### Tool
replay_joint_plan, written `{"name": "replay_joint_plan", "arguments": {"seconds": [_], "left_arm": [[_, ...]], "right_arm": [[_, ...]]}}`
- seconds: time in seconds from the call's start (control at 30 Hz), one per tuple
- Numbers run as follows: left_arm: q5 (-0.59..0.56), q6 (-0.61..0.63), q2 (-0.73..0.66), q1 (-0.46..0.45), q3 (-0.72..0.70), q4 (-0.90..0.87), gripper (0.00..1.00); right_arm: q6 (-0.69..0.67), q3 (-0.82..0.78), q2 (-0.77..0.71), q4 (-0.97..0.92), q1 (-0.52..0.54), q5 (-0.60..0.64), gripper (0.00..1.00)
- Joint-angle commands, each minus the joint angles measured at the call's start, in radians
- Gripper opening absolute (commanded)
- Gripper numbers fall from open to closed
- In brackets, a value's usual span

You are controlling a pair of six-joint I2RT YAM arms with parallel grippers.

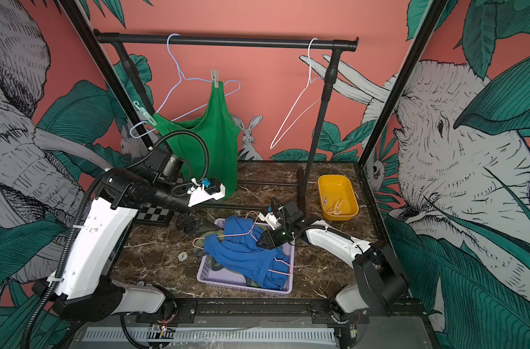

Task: Remove the clothespins securing tank tops to the hanger
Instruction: Pick up the hanger from the basket.

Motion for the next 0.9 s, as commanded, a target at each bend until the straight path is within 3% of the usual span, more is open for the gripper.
{"name": "replay_joint_plan", "arguments": {"seconds": [0.0, 0.57, 0.87], "left_arm": [[0.012, 0.019, -0.014, -0.005, 0.017, -0.033, 0.92], [0.008, 0.028, -0.065, -0.005, -0.046, -0.020, 0.92], [-0.015, -0.017, -0.082, -0.005, -0.053, 0.041, 0.92]], "right_arm": [[-0.049, 0.047, 0.018, 0.004, 0.016, 0.048, 0.40], [-0.117, 0.128, 0.162, -0.058, 0.044, -0.005, 0.32], [-0.142, 0.144, 0.139, -0.093, 0.061, 0.033, 0.05]]}}
